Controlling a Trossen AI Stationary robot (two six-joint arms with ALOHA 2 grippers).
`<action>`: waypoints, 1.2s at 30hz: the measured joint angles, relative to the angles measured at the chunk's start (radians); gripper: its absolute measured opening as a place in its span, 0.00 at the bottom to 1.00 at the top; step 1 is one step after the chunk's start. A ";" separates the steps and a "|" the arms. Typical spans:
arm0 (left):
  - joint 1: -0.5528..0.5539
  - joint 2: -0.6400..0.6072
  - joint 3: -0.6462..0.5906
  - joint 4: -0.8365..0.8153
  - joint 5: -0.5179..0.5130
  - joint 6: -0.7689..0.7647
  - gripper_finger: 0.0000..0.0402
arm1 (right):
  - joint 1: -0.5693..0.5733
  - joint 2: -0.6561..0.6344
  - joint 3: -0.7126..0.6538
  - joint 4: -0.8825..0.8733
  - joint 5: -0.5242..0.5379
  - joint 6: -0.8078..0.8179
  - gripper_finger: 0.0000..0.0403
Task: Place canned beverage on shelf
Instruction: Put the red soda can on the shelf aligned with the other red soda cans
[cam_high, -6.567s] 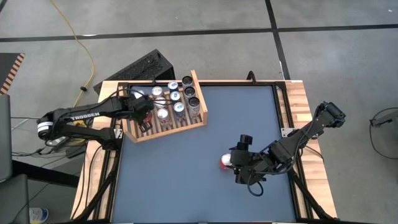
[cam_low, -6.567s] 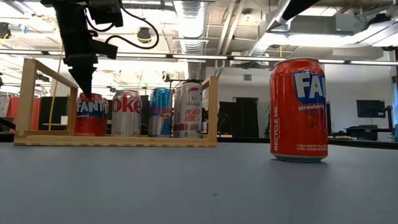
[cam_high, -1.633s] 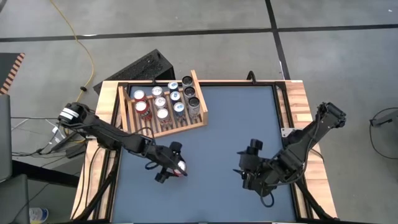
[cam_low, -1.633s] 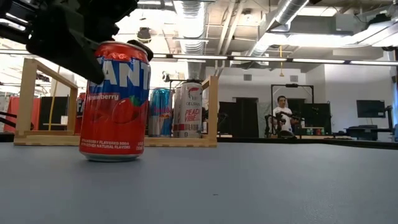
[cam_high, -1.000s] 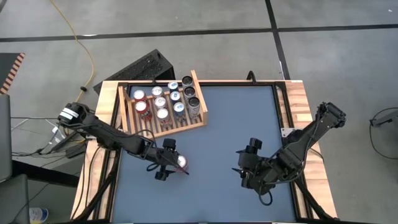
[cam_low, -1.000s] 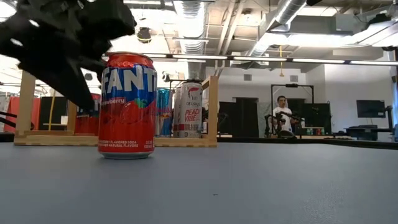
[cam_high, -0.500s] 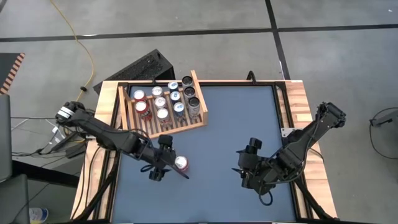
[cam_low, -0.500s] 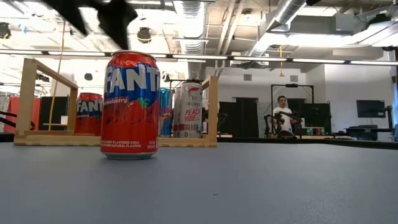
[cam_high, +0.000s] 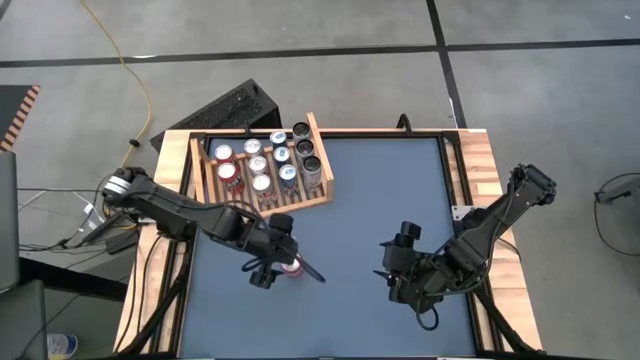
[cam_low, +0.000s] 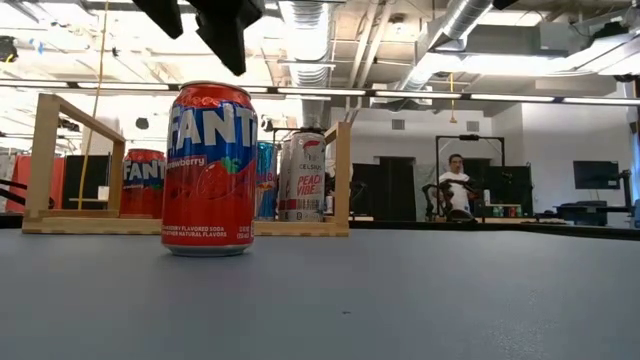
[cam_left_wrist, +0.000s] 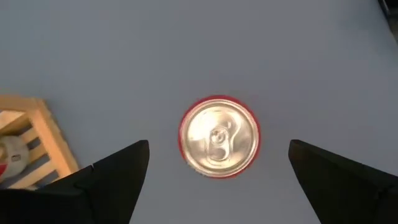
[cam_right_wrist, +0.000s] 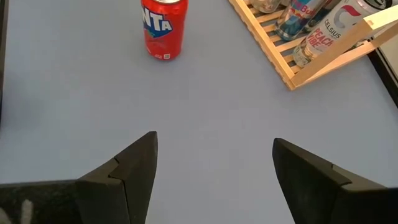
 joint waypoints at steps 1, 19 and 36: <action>0.000 0.016 0.012 -0.011 0.007 0.012 0.93 | 0.000 0.000 0.000 -0.001 -0.002 0.000 0.72; 0.000 0.147 0.078 -0.044 0.015 0.020 0.93 | 0.000 0.000 0.000 -0.003 -0.015 -0.003 0.72; 0.019 0.229 0.078 -0.027 0.011 -0.017 0.91 | 0.000 0.000 0.000 -0.017 -0.018 0.000 0.72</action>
